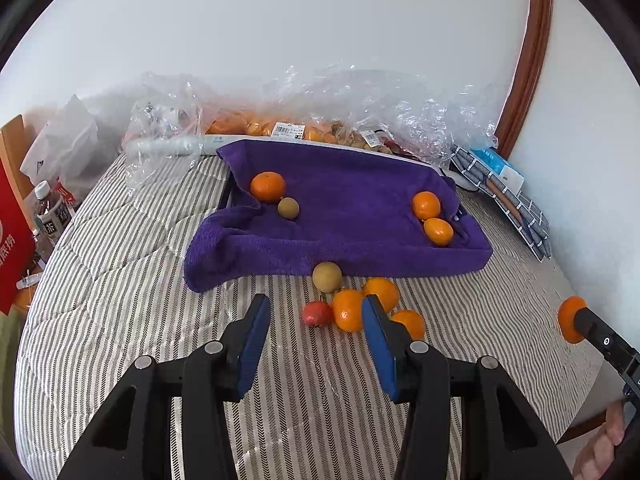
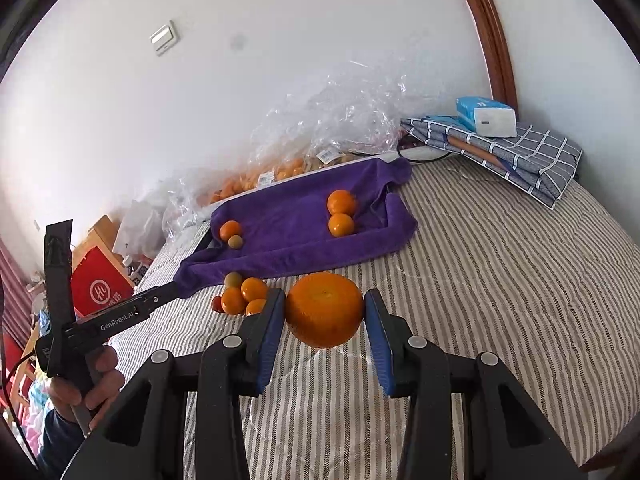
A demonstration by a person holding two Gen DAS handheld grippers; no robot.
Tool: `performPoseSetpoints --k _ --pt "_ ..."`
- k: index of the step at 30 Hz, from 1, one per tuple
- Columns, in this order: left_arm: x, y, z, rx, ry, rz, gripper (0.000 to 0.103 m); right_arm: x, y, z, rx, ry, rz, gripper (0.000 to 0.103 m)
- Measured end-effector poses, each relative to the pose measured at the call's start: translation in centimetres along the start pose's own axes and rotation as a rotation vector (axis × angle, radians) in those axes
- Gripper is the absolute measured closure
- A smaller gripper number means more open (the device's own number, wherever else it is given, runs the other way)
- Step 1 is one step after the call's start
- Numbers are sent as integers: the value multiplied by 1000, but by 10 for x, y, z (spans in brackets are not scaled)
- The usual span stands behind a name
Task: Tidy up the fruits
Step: 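Lift the large orange with the right gripper and carry it toward the towel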
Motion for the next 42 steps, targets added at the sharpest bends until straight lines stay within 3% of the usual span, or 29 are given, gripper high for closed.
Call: performPoseSetpoints --k 13,20,28,33,38,42 --pt "25 -10 -16 -48 -53 -55 58 10 5 -5 -62 -56 13 63" --pt "53 -16 -15 -29 -87 -112 58 35 -5 1 -57 -61 -41 63" --pt "76 -10 3 115 10 -114 58 53 -11 7 -35 -64 -79 63" --pt "78 -4 4 112 -11 -112 80 62 -14 10 -27 -72 -98 63" --pt "70 -2 -6 65 -73 -102 80 73 -14 9 -26 -74 -114 63" --pt "59 5 -16 51 -66 -72 80 76 -5 5 -35 -76 -109 63"
Point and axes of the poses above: each gripper's, at about its wrist camera, not at the fingertips, and x roughly the way its jaws point, z to its right, y to its top, the point moved 8 cm from there along x, roughly the way its jaws point, and after that the axes turned 12 degrees about -z, right-handed, at the moved point
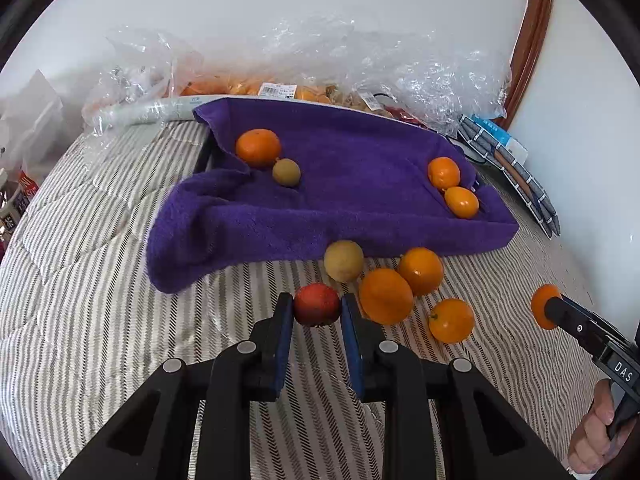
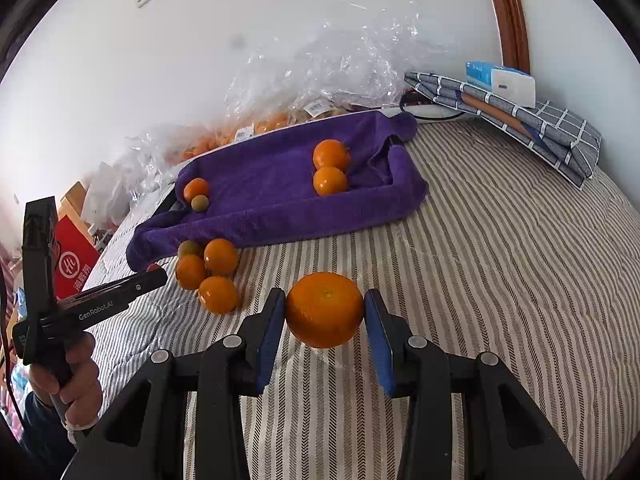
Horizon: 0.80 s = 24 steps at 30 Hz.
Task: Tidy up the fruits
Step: 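Lift the large orange with the right gripper and carry it toward the towel, then lower the orange beside the other oranges on the towel and open the right gripper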
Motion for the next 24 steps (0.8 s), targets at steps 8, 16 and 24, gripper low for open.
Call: performPoseSetpoints --k 8,16,24 --pt "-18 36 -27 -52 26 63 80 -1 38 -4 -33 -23 52 63" --pt "-19 77 -38 -79 34 114 80 7 88 9 -29 -48 103 63" --pt "11 95 -38 -119 17 93 80 28 127 26 -18 -81 119 63"
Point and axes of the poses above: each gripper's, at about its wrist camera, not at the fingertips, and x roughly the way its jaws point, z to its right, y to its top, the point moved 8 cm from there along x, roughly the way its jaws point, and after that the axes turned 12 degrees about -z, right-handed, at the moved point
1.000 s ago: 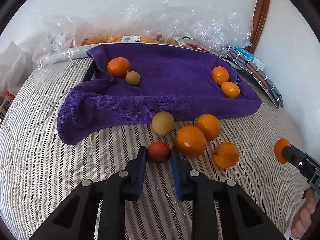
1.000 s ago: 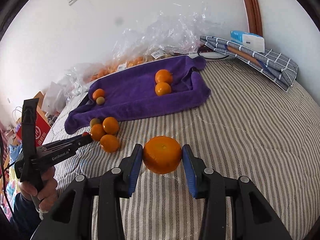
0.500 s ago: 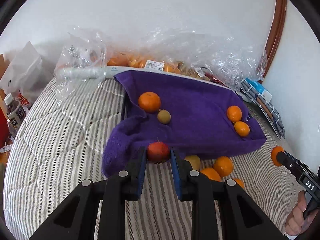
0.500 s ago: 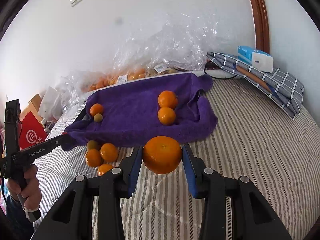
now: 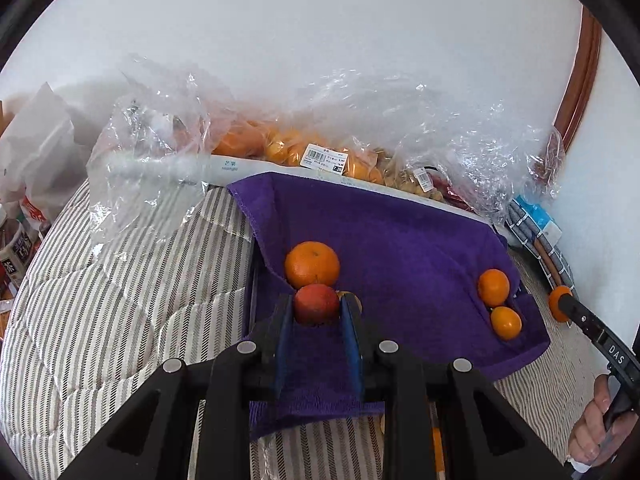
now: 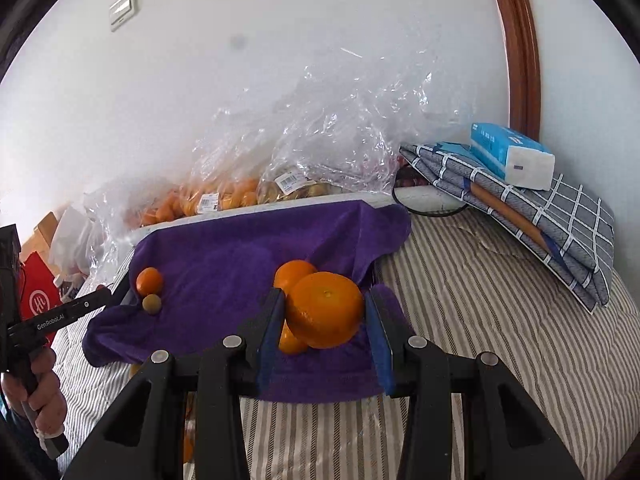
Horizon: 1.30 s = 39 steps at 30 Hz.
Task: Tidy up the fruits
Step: 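Lower the orange beside the other oranges on the towel and open the right gripper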
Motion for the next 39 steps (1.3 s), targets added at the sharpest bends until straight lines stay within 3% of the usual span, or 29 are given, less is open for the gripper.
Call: performPoseSetpoints --k 12,20,34,39 --pt "31 -5 -4 14 -31 -22 80 49 -3 5 24 30 -77 63" --pt "33 -5 -1 42 16 -2 80 55 -7 11 63 62 -88 63" --pt "34 -6 3 60 28 -7 80 51 -9 9 64 38 -51 59" --pt "32 -5 4 62 22 1 77 37 -9 5 17 -23 -5 59"
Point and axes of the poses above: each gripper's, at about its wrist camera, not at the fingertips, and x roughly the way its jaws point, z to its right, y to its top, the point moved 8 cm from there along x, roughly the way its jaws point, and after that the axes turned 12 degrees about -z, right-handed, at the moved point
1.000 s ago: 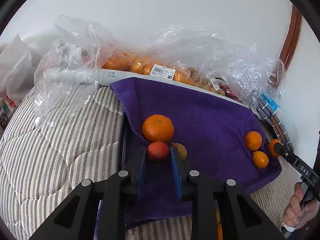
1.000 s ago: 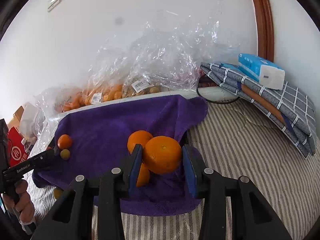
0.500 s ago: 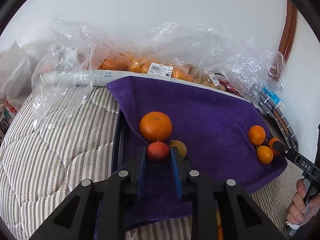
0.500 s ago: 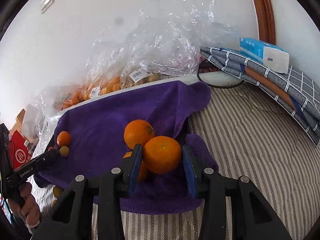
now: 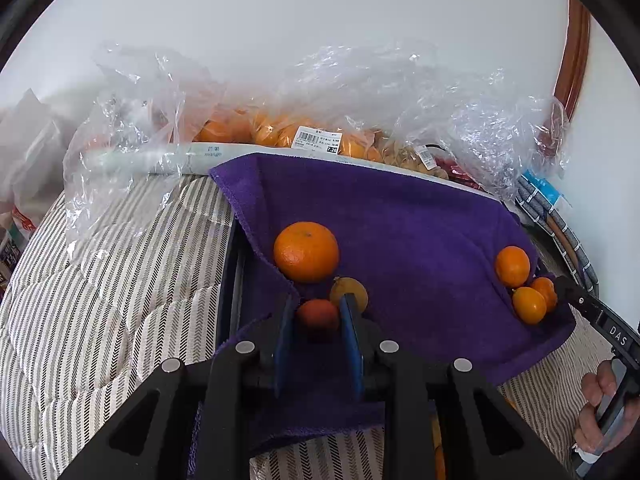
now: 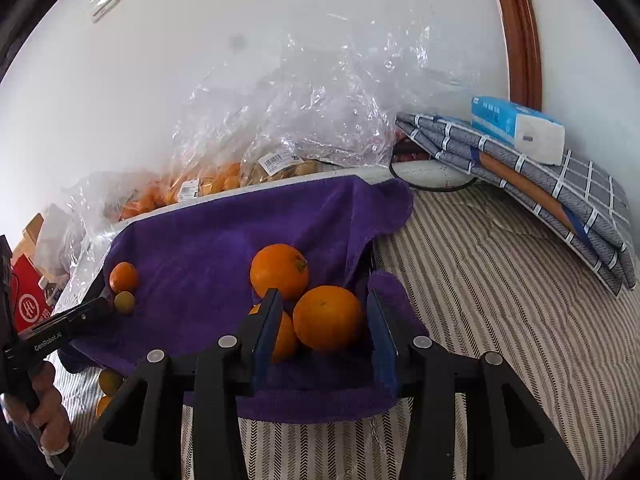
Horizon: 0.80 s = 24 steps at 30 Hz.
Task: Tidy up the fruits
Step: 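Lower the orange beside the other oranges on the towel and open the right gripper, then grasp a tangerine in front of the towel with the right gripper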
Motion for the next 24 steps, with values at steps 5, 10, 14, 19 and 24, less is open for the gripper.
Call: performPoseSetpoints --k 5,10,14,19,24 --pt "-9 0 0 -13 -24 23 74 -21 -1 0 15 -36 19 56" --pt "-25 -5 7 11 -27 75 67 -41 -18 -14 25 -15 -21 56" --pt "-44 -14 9 -2 -46 109 67 -53 -39 -36 -41 -26 -34 56" --pt "-63 -38 1 -25 -46 112 65 -61 -65 -60 -71 3 -72 56" --pt "-80 -62 -18 -51 -21 109 64 -61 -84 -78 -99 31 -96 56"
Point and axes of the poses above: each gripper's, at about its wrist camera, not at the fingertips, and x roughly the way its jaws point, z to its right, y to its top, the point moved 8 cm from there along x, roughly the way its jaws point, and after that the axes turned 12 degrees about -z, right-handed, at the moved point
